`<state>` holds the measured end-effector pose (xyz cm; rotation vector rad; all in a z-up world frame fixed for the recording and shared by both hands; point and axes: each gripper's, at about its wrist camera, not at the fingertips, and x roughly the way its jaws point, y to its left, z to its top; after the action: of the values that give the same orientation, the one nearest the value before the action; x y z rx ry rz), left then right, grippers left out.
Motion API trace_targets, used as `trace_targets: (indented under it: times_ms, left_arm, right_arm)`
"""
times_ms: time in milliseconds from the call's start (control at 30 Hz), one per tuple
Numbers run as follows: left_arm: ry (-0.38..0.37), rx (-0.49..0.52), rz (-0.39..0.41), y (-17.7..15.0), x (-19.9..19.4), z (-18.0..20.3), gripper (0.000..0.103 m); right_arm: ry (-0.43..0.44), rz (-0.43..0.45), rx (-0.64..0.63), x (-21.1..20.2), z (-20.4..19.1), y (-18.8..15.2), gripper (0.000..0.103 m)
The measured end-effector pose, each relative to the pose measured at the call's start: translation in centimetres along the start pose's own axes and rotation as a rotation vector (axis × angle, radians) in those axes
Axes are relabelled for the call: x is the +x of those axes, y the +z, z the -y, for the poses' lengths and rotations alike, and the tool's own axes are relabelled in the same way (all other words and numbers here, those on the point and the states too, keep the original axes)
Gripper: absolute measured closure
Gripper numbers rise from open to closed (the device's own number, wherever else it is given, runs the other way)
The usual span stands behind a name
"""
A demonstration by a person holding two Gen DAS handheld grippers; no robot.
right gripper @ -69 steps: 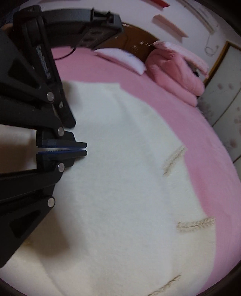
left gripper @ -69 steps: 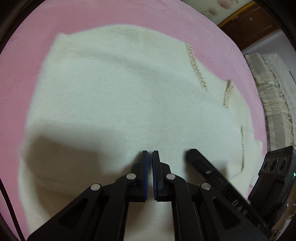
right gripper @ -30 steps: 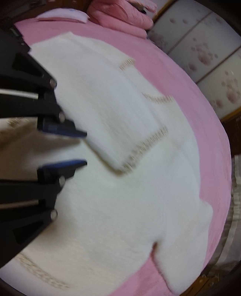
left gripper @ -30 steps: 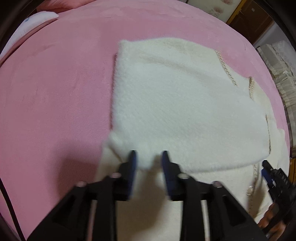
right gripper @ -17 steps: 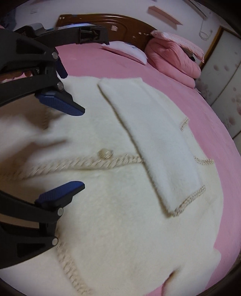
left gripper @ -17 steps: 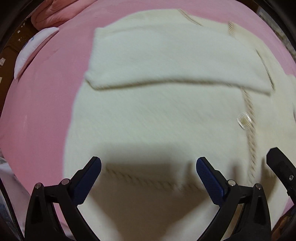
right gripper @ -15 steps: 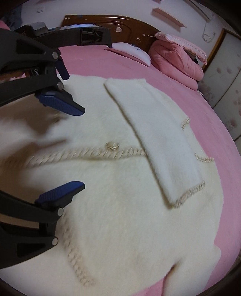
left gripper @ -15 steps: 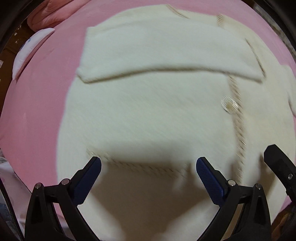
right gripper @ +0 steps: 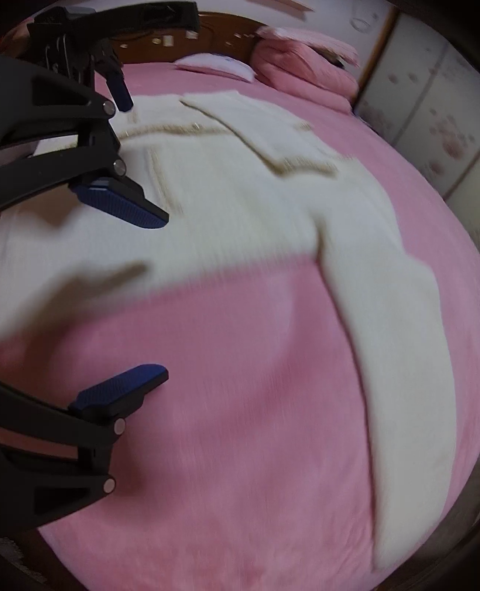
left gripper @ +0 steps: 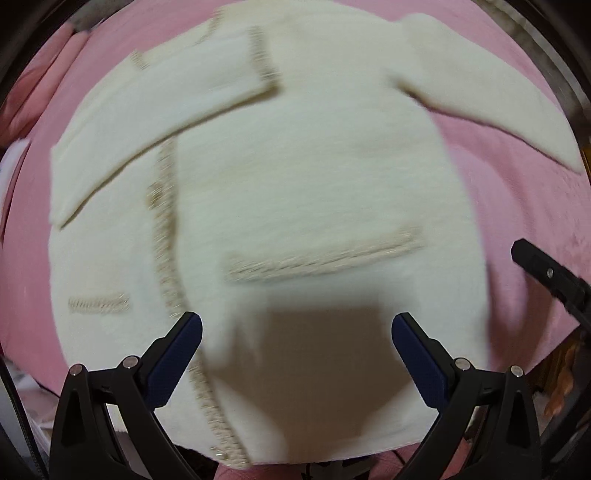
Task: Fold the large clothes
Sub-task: 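Grasp the other sleeve cuff with the right tool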
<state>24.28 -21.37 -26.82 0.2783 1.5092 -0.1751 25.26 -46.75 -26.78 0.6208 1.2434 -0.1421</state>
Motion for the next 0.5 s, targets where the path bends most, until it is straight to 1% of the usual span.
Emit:
trace_targets:
  times_ms: [100, 133, 233, 333, 400, 500]
  left_arm:
    - [-0.021, 0.043, -0.017, 1.9, 0.5, 4.2, 0.001]
    - [-0.030, 0.047, -0.018, 2.4, 0.6, 5.2, 0.001]
    - [-0.041, 0.077, -0.024, 4.3, 0.8, 8.9, 0.001]
    - [-0.084, 0.082, -0.016, 6.4, 0.6, 12.1, 0.001]
    - [-0.118, 0.069, -0.022, 7.6, 0.5, 13.4, 0.001]
    - [-0.144, 0.060, -0.033, 9.0, 0.7, 14.6, 0.001]
  right_arm:
    - [-0.084, 0.053, 0.046, -1.1, 4.9, 1.9, 0.027]
    - [-0.095, 0.074, 0.069, -1.4, 6.4, 2.6, 0.027]
    - [-0.076, 0.122, 0.161, -2.1, 10.8, 5.1, 0.027]
    - [-0.045, 0.172, 0.208, -2.6, 13.3, 7.4, 0.027]
    - [-0.052, 0.221, 0.241, -3.0, 14.9, 8.9, 0.027]
    - [-0.055, 0.284, 0.294, -3.2, 17.0, 11.0, 0.027]
